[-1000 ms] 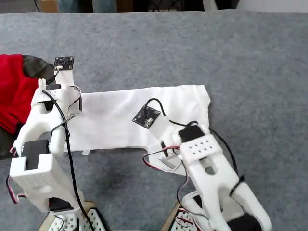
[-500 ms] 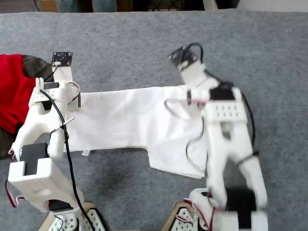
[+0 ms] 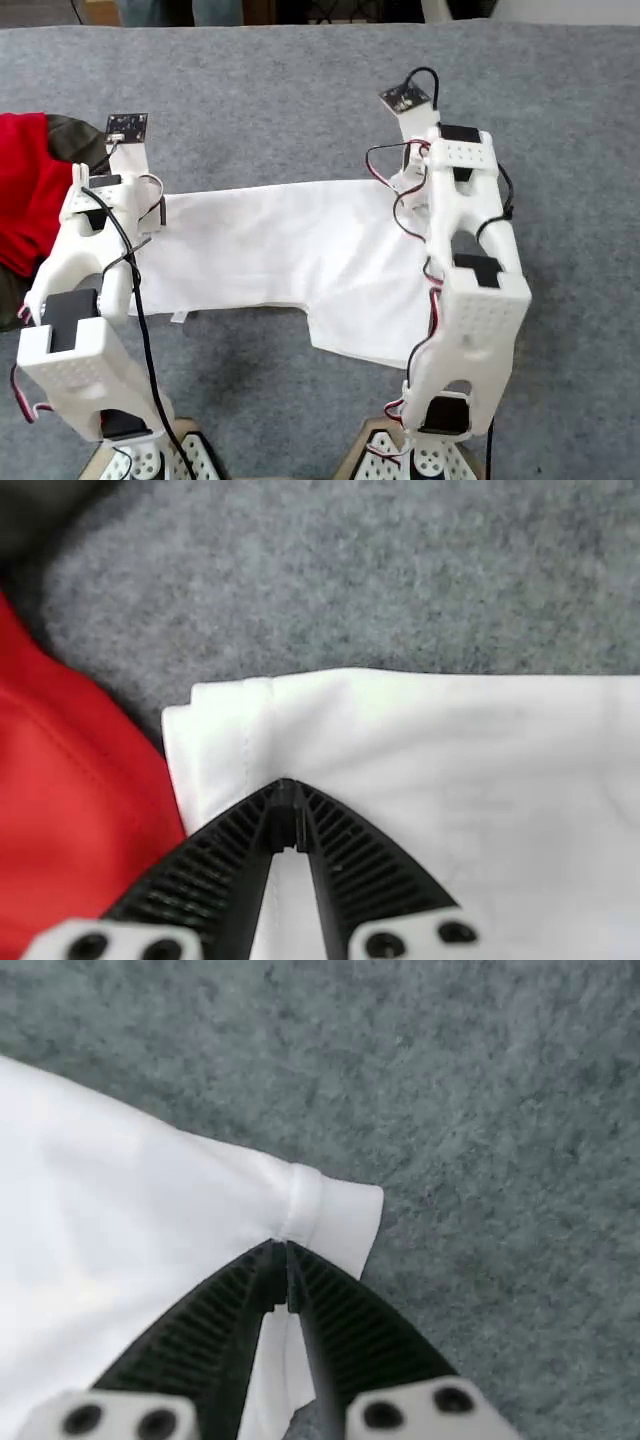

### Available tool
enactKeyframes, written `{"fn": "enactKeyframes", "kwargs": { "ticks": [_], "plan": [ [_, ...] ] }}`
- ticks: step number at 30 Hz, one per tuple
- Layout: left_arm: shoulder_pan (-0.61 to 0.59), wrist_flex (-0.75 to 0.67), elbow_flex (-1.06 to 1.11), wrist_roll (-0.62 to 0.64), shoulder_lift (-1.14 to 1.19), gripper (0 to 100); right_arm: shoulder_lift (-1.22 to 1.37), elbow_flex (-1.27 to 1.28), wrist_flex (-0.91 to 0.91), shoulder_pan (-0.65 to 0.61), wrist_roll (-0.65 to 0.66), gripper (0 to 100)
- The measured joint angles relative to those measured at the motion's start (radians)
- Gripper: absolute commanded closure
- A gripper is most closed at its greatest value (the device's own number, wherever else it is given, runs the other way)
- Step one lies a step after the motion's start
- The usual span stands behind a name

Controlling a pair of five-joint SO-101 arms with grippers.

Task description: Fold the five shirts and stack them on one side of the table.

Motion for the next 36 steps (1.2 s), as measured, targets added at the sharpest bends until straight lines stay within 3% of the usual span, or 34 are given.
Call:
{"fn": "enactKeyframes", "kwargs": {
  "ticks": [8, 17, 23, 29, 36],
  "plan": [
    [-0.011, 0.018, -0.015, 0.003, -0.003, 97, 0.068, -0.181, 0.150, 0.009, 0.003, 98.5],
    [-0.031, 0.129, -0.064, 0.003, -0.183, 97, 0.071, -0.440, 0.354, 0.015, 0.003, 98.5],
    [-0.031, 0.012, -0.066, 0.003, -0.098, 97, 0.124, -0.459, 0.316, 0.005, 0.003, 98.5],
    [-0.043, 0.000, -0.147, 0.002, 0.110, 97, 0.273, -0.446, 0.224, 0.017, -0.018, 98.5],
    [-0.052, -0.002, -0.178, 0.008, 0.130, 97, 0.284, -0.509, 0.282, 0.026, -0.051, 98.5]
  ]
}}
